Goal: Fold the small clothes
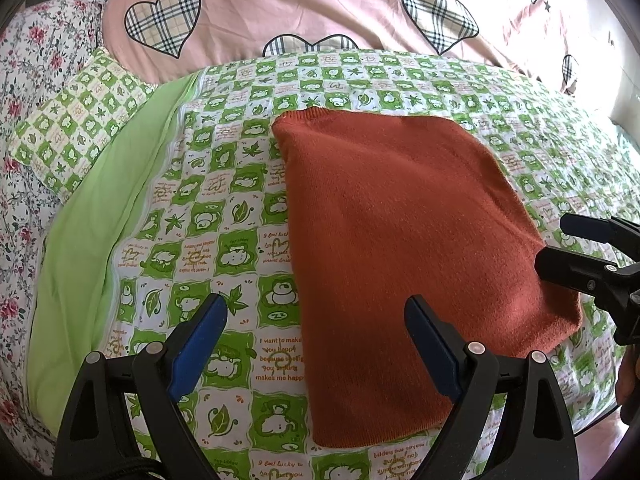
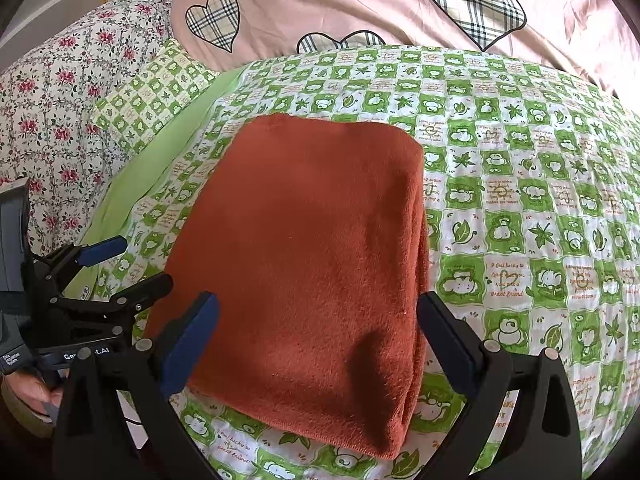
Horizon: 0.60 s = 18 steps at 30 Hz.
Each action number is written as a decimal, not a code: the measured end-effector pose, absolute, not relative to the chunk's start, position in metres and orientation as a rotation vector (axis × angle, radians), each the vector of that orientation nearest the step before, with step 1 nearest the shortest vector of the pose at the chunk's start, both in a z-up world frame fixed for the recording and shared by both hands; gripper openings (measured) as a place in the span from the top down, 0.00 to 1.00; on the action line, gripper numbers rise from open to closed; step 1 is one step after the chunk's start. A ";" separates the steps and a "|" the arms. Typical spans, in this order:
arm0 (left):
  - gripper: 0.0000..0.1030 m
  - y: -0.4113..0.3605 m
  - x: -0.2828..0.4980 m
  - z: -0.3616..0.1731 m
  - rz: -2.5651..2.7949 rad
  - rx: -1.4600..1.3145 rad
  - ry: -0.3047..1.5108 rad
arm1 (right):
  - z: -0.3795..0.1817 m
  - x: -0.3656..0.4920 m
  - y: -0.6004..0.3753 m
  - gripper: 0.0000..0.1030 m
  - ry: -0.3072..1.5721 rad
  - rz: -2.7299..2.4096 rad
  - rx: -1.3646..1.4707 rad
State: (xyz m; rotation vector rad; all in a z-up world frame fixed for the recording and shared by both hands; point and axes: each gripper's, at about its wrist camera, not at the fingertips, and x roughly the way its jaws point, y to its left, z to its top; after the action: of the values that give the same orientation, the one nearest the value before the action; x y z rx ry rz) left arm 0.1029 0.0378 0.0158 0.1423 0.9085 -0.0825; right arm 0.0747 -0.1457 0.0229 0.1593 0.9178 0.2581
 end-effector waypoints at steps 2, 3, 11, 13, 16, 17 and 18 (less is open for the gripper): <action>0.12 0.038 0.102 0.016 -0.081 0.142 0.907 | 0.023 0.076 -0.146 0.04 0.918 0.258 0.160; 0.12 0.038 0.102 0.016 -0.081 0.142 0.908 | 0.023 0.075 -0.146 0.04 0.918 0.258 0.160; 0.12 0.040 0.105 0.019 -0.080 0.142 0.902 | 0.024 0.075 -0.146 0.04 0.914 0.259 0.158; 0.12 0.040 0.103 0.020 -0.079 0.146 0.897 | 0.024 0.075 -0.146 0.04 0.913 0.259 0.157; 0.12 0.041 0.102 0.022 -0.076 0.148 0.891 | 0.024 0.074 -0.145 0.04 0.913 0.256 0.161; 0.12 0.041 0.100 0.022 -0.074 0.146 0.890 | 0.024 0.074 -0.145 0.04 0.913 0.256 0.160; 0.12 0.042 0.100 0.022 -0.073 0.144 0.889 | 0.025 0.072 -0.144 0.04 0.912 0.256 0.160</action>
State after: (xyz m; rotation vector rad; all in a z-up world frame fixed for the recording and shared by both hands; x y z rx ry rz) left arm 0.0998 0.0419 0.0218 0.1437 0.8894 -0.0725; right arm 0.0721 -0.1436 0.0245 0.1600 0.9117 0.2556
